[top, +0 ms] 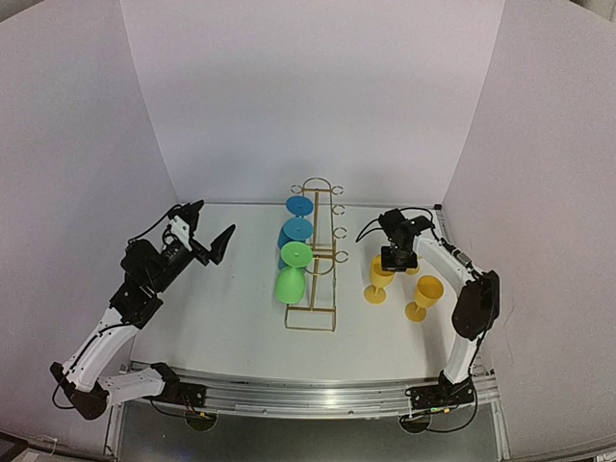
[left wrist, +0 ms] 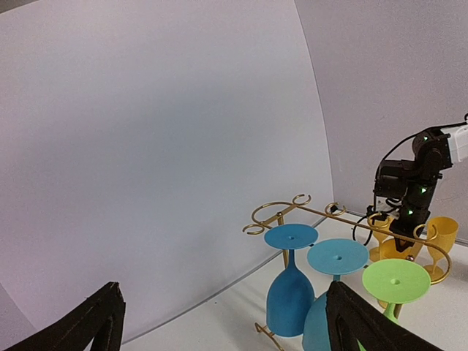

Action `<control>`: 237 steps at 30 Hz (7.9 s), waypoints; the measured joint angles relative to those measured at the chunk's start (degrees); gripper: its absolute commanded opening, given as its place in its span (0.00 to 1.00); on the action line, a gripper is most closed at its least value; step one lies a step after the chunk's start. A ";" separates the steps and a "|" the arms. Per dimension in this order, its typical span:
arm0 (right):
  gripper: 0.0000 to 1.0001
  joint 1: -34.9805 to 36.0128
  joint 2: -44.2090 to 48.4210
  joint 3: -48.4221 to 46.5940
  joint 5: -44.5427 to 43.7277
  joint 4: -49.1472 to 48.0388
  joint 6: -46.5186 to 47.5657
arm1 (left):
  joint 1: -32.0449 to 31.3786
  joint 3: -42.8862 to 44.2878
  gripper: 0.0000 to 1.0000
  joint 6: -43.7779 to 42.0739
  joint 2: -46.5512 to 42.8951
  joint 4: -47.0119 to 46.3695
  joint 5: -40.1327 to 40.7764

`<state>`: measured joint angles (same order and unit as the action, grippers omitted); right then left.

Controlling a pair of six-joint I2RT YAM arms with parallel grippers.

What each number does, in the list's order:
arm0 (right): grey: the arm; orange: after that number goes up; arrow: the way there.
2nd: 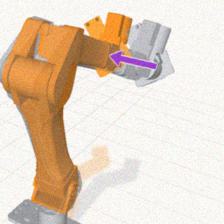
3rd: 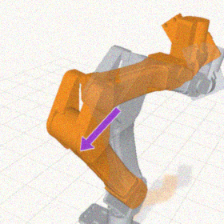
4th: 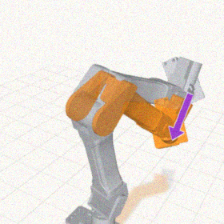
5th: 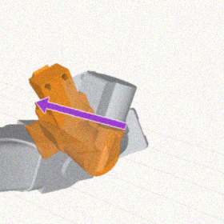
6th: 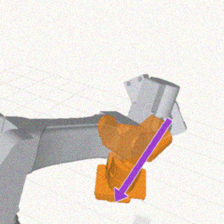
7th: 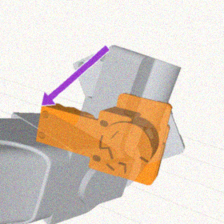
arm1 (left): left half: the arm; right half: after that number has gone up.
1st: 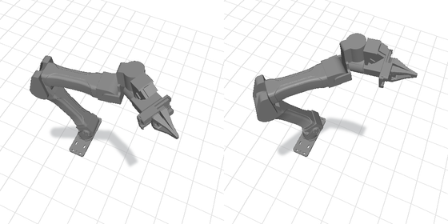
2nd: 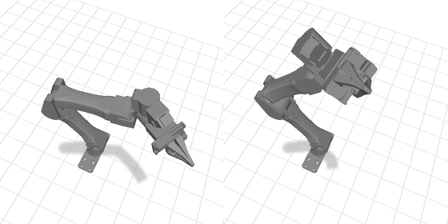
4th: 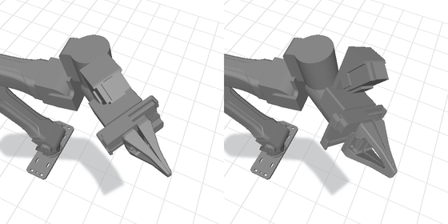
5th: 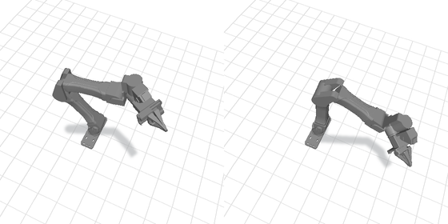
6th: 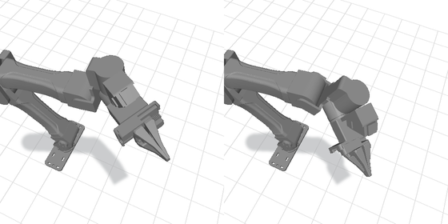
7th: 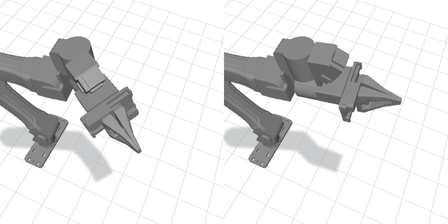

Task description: Take the wine glass off the wine glass rack

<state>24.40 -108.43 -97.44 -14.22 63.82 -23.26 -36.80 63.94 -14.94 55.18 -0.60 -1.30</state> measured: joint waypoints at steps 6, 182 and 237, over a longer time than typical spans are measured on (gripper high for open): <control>0.23 0.00 0.12 1.68 -0.77 -1.36 -0.22 | 0.05 -0.02 0.94 -0.20 0.00 -0.46 -0.16; 0.76 0.00 15.53 -8.01 6.91 5.05 -3.73 | 4.29 27.19 0.00 64.24 34.80 31.65 -51.07; 0.74 0.00 14.78 -16.11 10.77 6.99 -4.16 | 12.26 27.10 0.00 35.90 25.40 49.35 -48.02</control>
<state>24.40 -93.65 -113.55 -3.45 70.81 -27.43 -24.53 91.05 20.97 80.57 48.75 -49.32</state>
